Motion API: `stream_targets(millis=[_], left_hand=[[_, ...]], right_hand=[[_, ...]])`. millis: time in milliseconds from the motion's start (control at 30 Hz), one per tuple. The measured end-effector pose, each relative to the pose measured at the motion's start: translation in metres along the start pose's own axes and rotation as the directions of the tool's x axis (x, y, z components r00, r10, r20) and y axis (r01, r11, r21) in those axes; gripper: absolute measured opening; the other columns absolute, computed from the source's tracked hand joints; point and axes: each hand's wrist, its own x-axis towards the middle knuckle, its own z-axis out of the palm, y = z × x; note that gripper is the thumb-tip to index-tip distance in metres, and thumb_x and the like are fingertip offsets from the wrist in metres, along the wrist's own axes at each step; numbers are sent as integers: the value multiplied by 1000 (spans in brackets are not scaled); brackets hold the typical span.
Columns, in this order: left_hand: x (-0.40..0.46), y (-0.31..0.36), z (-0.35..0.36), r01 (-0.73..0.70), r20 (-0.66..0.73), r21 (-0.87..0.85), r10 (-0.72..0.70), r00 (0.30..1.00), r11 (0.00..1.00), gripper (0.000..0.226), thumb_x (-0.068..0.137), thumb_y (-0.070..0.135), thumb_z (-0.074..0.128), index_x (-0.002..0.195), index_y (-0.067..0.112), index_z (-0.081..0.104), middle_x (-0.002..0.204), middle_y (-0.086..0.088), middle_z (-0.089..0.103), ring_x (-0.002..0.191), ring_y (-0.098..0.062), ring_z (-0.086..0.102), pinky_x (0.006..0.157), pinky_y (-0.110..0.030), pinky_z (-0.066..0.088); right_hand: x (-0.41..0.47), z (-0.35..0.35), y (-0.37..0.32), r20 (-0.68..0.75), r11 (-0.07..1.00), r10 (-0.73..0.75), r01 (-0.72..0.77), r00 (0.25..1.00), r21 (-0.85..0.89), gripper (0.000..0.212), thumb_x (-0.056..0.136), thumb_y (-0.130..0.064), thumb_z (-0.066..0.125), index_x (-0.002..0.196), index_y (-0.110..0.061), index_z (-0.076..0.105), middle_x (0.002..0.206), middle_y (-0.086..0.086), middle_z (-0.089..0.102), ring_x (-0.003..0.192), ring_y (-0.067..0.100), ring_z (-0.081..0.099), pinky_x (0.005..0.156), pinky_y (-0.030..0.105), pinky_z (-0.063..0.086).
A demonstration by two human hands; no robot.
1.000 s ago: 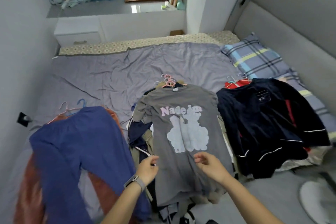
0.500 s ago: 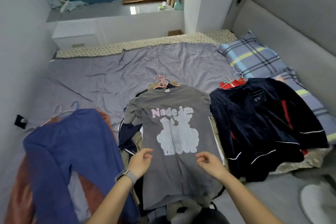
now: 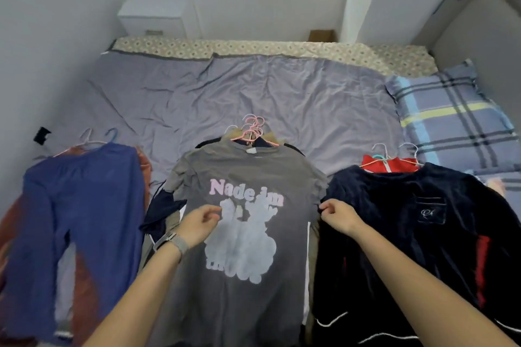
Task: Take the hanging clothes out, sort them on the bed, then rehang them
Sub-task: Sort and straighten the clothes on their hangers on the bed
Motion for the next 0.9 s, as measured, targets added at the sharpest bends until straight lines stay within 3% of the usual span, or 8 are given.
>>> stream_targets(millis=[100,200,300,400,533,667,800,900], left_hand=[[21,20,13,89,-35,-147,-95,995,985,27,93,10,50,119,11,57,95,0,64,80,-15,60,75,-35,52],[42,33,23,167,-77,-284,-196,978,944,26,93,6,49,118,8,56,93,-1,64,75,-11,58,66,-26,49],[62,49,31,250,-23,-524,-307,951,814,22,94,5,49,114,10,57,91,-6,63,76,-15,59,63,-23,50],[86,50,36,269,-28,-638,-370,929,722,19,93,4,51,109,12,58,90,-5,64,73,-14,58,58,-21,52],[108,35,41,292,-52,-648,-422,905,704,17,92,7,52,102,17,62,87,-2,68,74,-13,61,69,-27,50],[111,16,43,340,-22,-654,-466,884,676,17,93,8,52,100,20,62,89,-1,69,80,-15,62,70,-27,49],[105,-4,41,362,-41,-682,-528,848,635,20,94,7,50,97,22,61,92,-3,69,81,-15,62,66,-25,49],[101,-14,42,382,-45,-695,-567,822,609,20,94,4,49,99,19,61,89,-4,68,77,-15,62,65,-26,49]], right_hand=[[53,-21,2,56,998,-26,29,998,-55,27,86,-9,50,108,-11,65,113,5,66,108,21,59,88,20,37],[97,-26,4,167,992,-3,24,986,-121,29,84,-9,56,113,-9,60,109,7,64,101,22,57,83,22,39],[138,-20,6,304,990,22,22,953,-143,60,76,-11,67,130,-7,42,117,12,57,100,21,53,80,23,40],[176,-6,3,231,993,-62,83,971,-84,91,67,-15,68,142,-19,16,134,15,40,120,31,44,97,41,46],[228,6,-23,136,975,-115,138,984,-174,88,78,-17,68,147,-14,13,142,14,36,127,33,40,105,43,39],[282,13,-54,94,947,-135,156,986,-280,86,78,-25,70,146,-5,21,138,20,43,125,37,43,103,41,39],[311,33,-76,157,987,-48,72,986,-147,89,81,-35,65,149,-17,10,140,17,42,125,37,44,103,45,41],[308,60,-85,138,970,-60,90,989,-225,68,84,-50,59,135,-11,38,129,15,52,114,34,52,93,44,47]])
